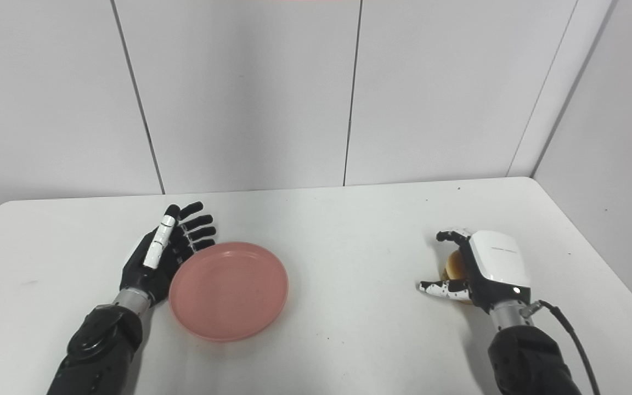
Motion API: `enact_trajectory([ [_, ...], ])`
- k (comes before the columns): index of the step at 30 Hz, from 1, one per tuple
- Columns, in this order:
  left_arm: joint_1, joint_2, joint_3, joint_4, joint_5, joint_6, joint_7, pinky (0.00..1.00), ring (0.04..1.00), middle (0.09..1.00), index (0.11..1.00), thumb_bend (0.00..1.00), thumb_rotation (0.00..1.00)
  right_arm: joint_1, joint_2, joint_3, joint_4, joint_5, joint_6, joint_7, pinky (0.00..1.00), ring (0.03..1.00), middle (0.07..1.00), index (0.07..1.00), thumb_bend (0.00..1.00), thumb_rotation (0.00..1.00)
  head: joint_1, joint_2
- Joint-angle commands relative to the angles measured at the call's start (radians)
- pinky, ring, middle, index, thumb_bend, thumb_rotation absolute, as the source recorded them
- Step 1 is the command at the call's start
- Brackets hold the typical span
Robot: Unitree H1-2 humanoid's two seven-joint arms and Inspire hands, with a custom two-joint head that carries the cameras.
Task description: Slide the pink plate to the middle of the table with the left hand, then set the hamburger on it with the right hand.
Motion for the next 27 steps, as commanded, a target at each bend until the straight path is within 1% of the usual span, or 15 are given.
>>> enact_trajectory([
  [1,-0.015,0.004,0.0,0.008,-0.003,0.007,-0.002,0.65,0.69,0.71,0.742,0.72,0.73,-0.045,-0.019,0.008,0.011,0.009,-0.037,-0.044,0.64,0.703,0.709,0.666,0.72,0.33,0.001,0.001],
  [7,-0.02,0.009,0.003,0.007,-0.006,0.015,-0.003,0.67,0.691,0.706,0.753,0.74,0.73,-0.071,-0.041,0.051,0.091,0.004,-0.048,-0.086,0.65,0.694,0.698,0.659,0.73,0.35,-0.001,0.001],
  [11,-0.017,0.008,0.003,0.005,-0.007,0.013,-0.006,0.68,0.691,0.706,0.741,0.73,0.73,-0.074,-0.044,0.057,0.077,0.025,-0.014,-0.058,0.66,0.714,0.714,0.659,0.72,0.34,-0.001,0.005],
  [14,-0.018,0.008,-0.002,0.012,-0.003,0.01,-0.01,0.65,0.686,0.707,0.737,0.72,0.73,-0.077,-0.05,0.056,0.091,0.046,-0.029,-0.063,0.64,0.711,0.715,0.658,0.72,0.34,-0.002,0.006],
  [16,-0.018,0.005,-0.002,0.013,-0.006,0.014,-0.009,0.64,0.683,0.705,0.736,0.72,0.72,-0.082,-0.054,0.053,0.118,0.059,-0.053,-0.087,0.57,0.656,0.687,0.649,0.73,0.32,0.002,0.005],
  [17,-0.018,0.003,-0.003,0.012,-0.005,0.015,-0.009,0.64,0.682,0.704,0.735,0.72,0.72,-0.089,-0.056,0.05,0.149,0.071,-0.077,-0.115,0.55,0.643,0.681,0.646,0.73,0.32,0.005,0.007],
  [18,-0.018,0.002,-0.004,0.011,-0.004,0.015,-0.008,0.64,0.681,0.702,0.736,0.72,0.73,-0.094,-0.058,0.049,0.171,0.08,-0.094,-0.136,0.43,0.497,0.569,0.6,0.71,0.37,0.005,0.007],
  [19,-0.018,0.002,-0.005,0.011,-0.002,0.013,-0.007,0.63,0.68,0.701,0.736,0.72,0.73,-0.102,-0.059,0.045,0.201,0.095,-0.117,-0.157,0.4,0.462,0.542,0.588,0.71,0.38,0.009,0.007],
  [20,-0.018,0.001,-0.006,0.011,-0.001,0.012,-0.007,0.64,0.681,0.7,0.736,0.72,0.73,-0.107,-0.061,0.044,0.222,0.106,-0.134,-0.172,0.32,0.382,0.465,0.52,0.58,0.24,0.009,0.007],
  [22,-0.017,0.002,-0.008,0.004,0.0,0.016,-0.005,0.64,0.682,0.7,0.736,0.72,0.73,-0.112,-0.064,0.043,0.24,0.125,-0.163,-0.191,0.3,0.352,0.433,0.497,0.53,0.2,0.011,0.007],
  [23,-0.017,0.002,-0.009,-0.001,0.001,0.02,-0.003,0.64,0.681,0.7,0.738,0.71,0.72,-0.113,-0.066,0.043,0.242,0.134,-0.174,-0.198,0.27,0.319,0.393,0.487,0.52,0.18,0.011,0.007],
  [25,-0.02,0.004,-0.005,0.007,-0.002,0.021,0.0,0.64,0.675,0.694,0.736,0.72,0.71,-0.115,-0.069,0.046,0.243,0.145,-0.197,-0.212,0.24,0.287,0.357,0.478,0.51,0.17,0.01,0.007],
  [27,-0.022,0.007,-0.004,0.012,-0.003,0.018,-0.006,0.64,0.676,0.695,0.737,0.72,0.72,-0.116,-0.07,0.049,0.24,0.153,-0.214,-0.217,0.22,0.271,0.342,0.475,0.51,0.17,0.01,0.006],
])
